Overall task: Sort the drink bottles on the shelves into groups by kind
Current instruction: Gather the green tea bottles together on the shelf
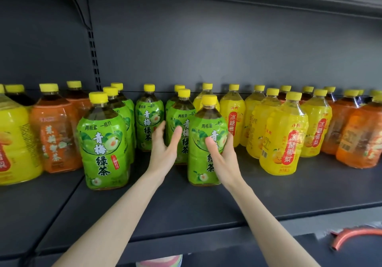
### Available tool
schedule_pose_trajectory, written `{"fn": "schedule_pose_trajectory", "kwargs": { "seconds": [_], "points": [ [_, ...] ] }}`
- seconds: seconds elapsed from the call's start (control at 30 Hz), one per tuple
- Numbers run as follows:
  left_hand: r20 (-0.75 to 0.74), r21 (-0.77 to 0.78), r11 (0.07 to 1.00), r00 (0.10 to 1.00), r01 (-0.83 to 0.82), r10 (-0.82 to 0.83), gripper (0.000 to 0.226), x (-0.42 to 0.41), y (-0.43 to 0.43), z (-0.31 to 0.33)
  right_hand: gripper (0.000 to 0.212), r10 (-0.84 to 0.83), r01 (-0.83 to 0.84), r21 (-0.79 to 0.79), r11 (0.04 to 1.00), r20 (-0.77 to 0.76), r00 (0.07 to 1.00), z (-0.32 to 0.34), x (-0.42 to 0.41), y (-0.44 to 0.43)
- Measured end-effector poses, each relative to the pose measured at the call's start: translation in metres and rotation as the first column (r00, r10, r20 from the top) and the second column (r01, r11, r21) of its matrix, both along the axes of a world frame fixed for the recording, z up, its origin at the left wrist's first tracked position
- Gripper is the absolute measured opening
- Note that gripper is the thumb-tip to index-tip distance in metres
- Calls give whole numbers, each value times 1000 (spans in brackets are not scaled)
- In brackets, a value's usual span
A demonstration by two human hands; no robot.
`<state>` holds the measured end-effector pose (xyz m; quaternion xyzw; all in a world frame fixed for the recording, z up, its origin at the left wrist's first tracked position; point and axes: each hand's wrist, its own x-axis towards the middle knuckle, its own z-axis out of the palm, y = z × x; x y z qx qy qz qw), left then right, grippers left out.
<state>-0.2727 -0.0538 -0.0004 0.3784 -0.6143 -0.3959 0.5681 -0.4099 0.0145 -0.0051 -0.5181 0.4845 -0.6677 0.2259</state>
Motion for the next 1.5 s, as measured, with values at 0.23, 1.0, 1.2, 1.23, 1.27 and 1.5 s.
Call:
{"fn": "schedule_pose_trajectory", "kwargs": {
  "seconds": [0.23,1.0,1.2,1.23,1.27,1.5],
  "points": [
    [54,-84,991,994,103,-99,77,3,11,3,56,187,-186,88,979,1,982,4,22,-12],
    [68,-208,965,987,160,-149,63,7,-4,2,82,208,-202,122,972,-37,977,0,26,-29],
    [100,-197,970,988,140,-122,68,7,-8,-3,98,152,-136,125,983,-132,979,-2,26,-28],
    [101,-193,971,987,143,-125,68,7,-7,-3,98,151,-134,127,983,-139,979,-1,26,-27],
    [100,-186,971,986,148,-131,68,8,-6,-2,99,152,-134,131,982,-142,978,0,25,-26],
    [186,-154,972,971,177,-148,67,19,5,8,105,180,-144,210,967,-165,970,6,22,-19]
  ]
}}
